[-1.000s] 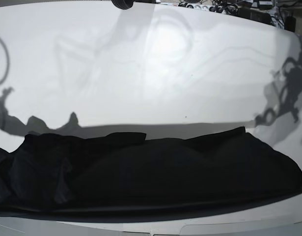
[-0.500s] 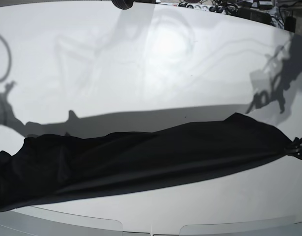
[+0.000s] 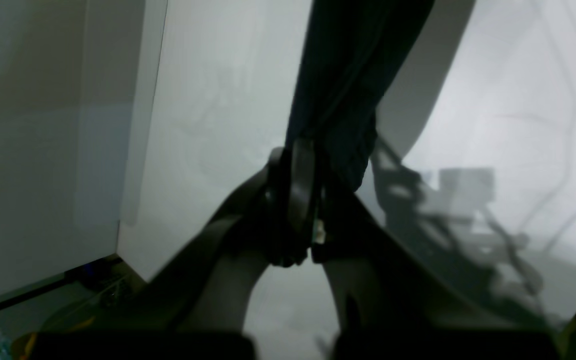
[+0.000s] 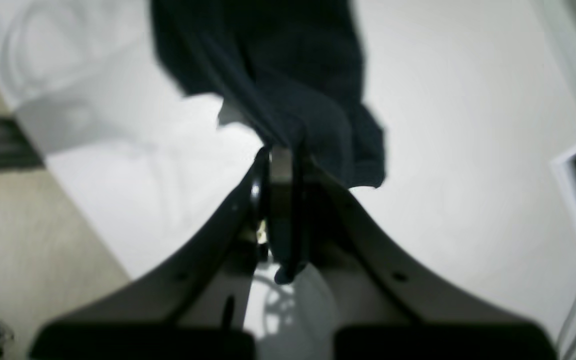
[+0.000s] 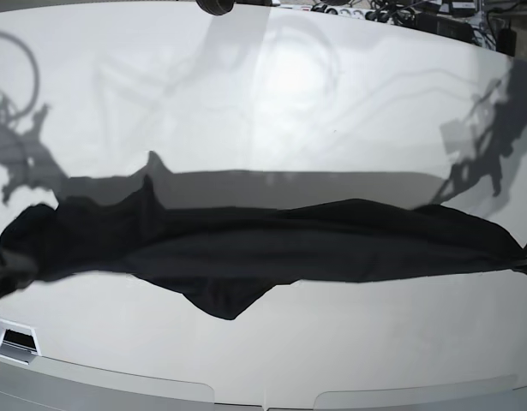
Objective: Layout the t-shirt on the table in an organized manner, then fold the t-shirt properly
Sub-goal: 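Drag the shirt across the table with both grippers to flatten it, then release the shirt with the left gripper and withdraw it, then grasp the shirt edges with both grippers on opposite sides, then lift the shirt with both grippers and pull it away from the robot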
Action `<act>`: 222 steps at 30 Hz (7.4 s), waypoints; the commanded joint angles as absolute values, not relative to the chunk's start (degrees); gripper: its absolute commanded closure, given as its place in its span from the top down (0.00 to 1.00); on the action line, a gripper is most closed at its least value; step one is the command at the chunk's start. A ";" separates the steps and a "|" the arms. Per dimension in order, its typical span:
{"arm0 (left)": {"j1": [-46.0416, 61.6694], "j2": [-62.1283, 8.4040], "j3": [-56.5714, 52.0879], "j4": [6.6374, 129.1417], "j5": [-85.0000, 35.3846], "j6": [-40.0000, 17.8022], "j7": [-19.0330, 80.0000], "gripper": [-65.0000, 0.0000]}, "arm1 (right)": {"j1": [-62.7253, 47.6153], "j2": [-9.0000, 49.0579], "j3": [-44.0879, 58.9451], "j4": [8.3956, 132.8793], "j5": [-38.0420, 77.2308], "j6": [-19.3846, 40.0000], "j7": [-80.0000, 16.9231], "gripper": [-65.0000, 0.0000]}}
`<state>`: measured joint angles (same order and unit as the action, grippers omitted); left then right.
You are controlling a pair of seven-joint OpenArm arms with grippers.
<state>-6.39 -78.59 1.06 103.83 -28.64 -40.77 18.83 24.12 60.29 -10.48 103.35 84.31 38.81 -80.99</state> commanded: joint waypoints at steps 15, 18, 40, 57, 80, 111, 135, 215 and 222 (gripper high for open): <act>-3.84 -84.84 0.08 108.14 -48.97 -40.00 31.35 0.00 | 8.58 63.07 -9.69 117.71 82.28 38.79 -80.00 0.00; -1.41 -85.73 0.08 110.08 -50.33 -40.00 34.50 0.00 | 8.14 64.18 -9.69 120.31 82.74 38.79 -80.00 0.00; 4.43 -85.71 0.08 111.24 -50.24 -40.00 34.61 0.00 | 4.27 57.74 -9.72 123.76 78.43 38.83 -80.00 0.00; 4.45 -85.71 0.08 110.08 -50.33 -40.00 34.57 0.00 | 4.23 56.36 -9.72 125.93 75.99 39.05 -80.00 0.00; 5.02 -88.68 0.08 110.13 -61.60 -39.57 42.30 0.64 | 2.98 59.18 -9.69 128.88 76.01 40.00 -80.00 0.63; -19.94 -56.25 0.05 59.18 -57.49 -25.45 37.98 0.64 | 14.13 57.43 -8.54 125.64 75.99 38.94 -79.55 0.63; -26.35 -32.01 0.08 39.83 -41.82 -27.00 25.69 0.64 | 9.91 53.98 -8.54 123.85 75.99 38.17 -79.70 0.63; -10.41 -49.45 17.63 69.69 -35.05 -40.00 35.83 0.00 | -21.43 27.94 -8.58 94.48 8.64 15.62 -72.58 0.00; -10.33 -51.70 17.61 71.42 -45.87 -40.00 37.91 0.00 | -22.39 27.94 -8.58 94.48 18.33 21.80 -76.84 0.00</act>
